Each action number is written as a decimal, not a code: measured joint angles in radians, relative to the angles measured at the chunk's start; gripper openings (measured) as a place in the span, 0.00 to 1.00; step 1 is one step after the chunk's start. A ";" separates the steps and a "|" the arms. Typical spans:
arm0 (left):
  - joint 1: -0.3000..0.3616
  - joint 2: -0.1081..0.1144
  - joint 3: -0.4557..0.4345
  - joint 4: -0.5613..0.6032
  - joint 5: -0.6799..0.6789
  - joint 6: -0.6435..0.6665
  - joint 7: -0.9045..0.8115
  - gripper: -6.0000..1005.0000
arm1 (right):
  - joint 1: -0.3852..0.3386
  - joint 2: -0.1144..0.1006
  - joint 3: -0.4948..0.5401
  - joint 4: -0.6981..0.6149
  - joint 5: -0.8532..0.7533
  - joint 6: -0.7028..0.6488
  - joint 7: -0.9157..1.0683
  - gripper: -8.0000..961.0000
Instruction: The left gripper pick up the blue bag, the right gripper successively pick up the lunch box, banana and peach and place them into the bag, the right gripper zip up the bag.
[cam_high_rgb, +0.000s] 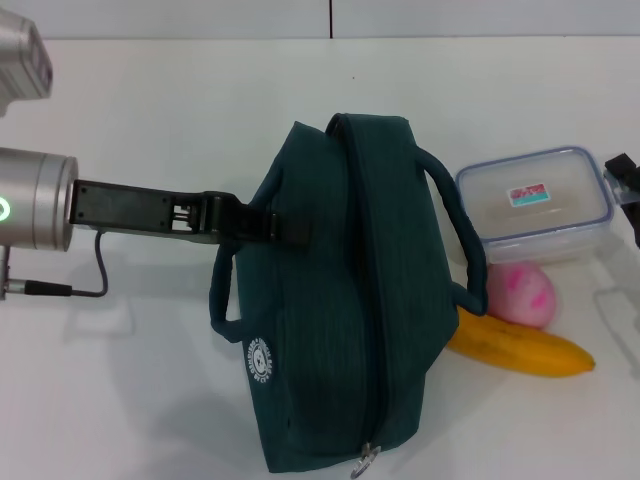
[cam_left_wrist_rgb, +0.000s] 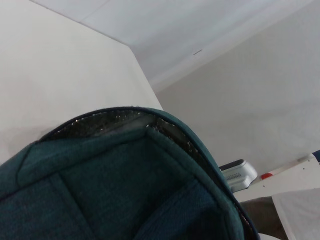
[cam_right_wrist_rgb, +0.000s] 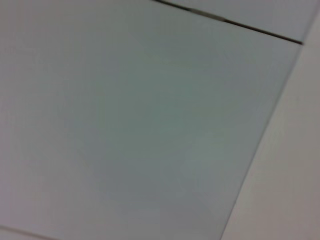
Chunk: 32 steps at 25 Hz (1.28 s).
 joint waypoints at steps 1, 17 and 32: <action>0.000 0.000 0.000 0.000 0.000 0.000 0.000 0.07 | 0.000 0.000 0.000 0.000 0.000 0.000 0.023 0.11; -0.010 -0.003 -0.001 0.000 0.000 -0.001 -0.001 0.07 | -0.016 -0.002 0.009 -0.014 0.009 -0.001 0.312 0.12; -0.013 -0.005 -0.002 0.000 -0.002 -0.013 0.001 0.07 | -0.027 -0.004 0.045 -0.024 0.014 -0.087 0.421 0.12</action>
